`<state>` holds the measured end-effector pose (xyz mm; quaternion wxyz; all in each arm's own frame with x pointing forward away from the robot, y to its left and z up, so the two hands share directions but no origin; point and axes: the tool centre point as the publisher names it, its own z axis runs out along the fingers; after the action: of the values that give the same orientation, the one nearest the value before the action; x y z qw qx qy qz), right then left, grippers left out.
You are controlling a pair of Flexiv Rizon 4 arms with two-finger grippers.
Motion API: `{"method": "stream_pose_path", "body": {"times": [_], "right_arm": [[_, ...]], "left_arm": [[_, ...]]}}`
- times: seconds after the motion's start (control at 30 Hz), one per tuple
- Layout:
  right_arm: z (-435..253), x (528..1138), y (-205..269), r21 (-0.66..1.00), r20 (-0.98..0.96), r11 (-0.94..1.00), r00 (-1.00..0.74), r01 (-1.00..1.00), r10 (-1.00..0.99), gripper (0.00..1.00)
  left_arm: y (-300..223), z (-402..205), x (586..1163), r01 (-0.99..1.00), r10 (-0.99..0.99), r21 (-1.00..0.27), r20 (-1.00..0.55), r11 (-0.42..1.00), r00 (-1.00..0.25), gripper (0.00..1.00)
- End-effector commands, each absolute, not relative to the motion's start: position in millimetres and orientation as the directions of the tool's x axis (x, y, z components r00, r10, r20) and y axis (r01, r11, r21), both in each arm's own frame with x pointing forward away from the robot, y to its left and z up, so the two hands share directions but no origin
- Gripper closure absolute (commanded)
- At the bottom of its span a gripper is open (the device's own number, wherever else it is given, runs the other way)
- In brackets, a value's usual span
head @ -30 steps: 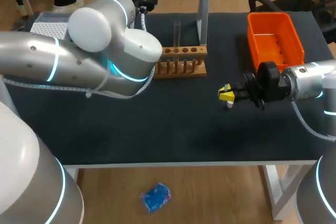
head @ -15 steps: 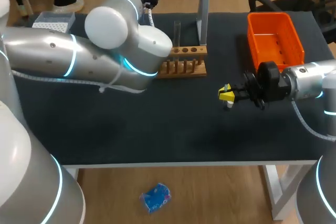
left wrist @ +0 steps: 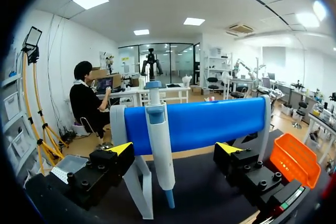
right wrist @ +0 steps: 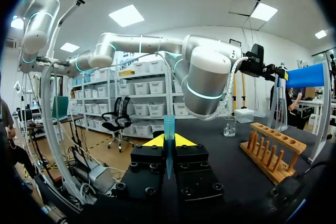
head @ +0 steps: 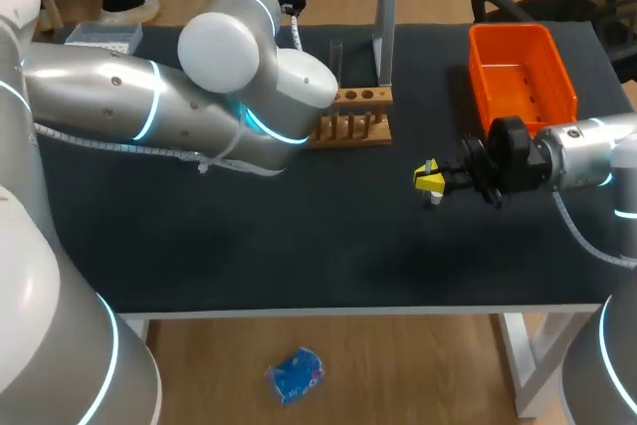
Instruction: Invert the test tube, pick up the pipette, mount the tip to pipette, aspirate from beaker and dispense into the tube, eject the tip, return the pipette, and cap with the stopper.
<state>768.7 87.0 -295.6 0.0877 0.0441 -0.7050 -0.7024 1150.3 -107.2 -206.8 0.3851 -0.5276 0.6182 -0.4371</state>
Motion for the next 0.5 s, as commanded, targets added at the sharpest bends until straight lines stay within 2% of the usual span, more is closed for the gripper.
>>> {"method": "stream_pose_path", "body": {"times": [0.03, 0.17, 0.27, 0.37, 0.43, 0.47, 0.5], "right_arm": [[-296, 769, 86, 0.998, 0.061, 0.01, -0.98, 0.061, -0.187, 1.0], [-296, 769, 86, 0.998, 0.061, 0.01, -0.98, 0.061, -0.187, 1.0], [-296, 769, 86, 0.998, 0.061, 0.01, -0.98, 0.061, -0.187, 1.0], [-296, 769, 86, 0.998, 0.061, 0.01, -0.98, 0.061, -0.187, 1.0], [-296, 769, 86, 0.998, 0.061, 0.01, -0.98, 0.061, -0.187, 1.0], [-296, 769, 86, 0.998, 0.061, 0.01, -0.98, 0.061, -0.187, 1.0], [-296, 769, 86, 0.998, 0.061, 0.01, -0.98, 0.061, -0.187, 1.0]], "left_arm": [[-107, -210, 1161, -0.311, -0.988, -0.949, -0.003, 0.053, -0.157, 0.0], [-107, -212, 1169, -0.318, -0.988, -0.947, 0.002, 0.048, -0.153, 0.01], [-107, -214, 1173, -0.321, -0.989, -0.946, 0.008, 0.04, -0.148, 0.14], [-107, -216, 1175, -0.325, -0.989, -0.945, 0.012, 0.036, -0.145, 0.18], [-105, -216, 1177, -0.327, -0.99, -0.945, 0.016, 0.031, -0.14, 0.17], [-105, -216, 1177, -0.326, -0.99, -0.945, 0.017, 0.029, -0.138, 0.19], [-104, -216, 1178, -0.326, -0.991, -0.945, 0.018, 0.027, -0.135, 0.26]]}}
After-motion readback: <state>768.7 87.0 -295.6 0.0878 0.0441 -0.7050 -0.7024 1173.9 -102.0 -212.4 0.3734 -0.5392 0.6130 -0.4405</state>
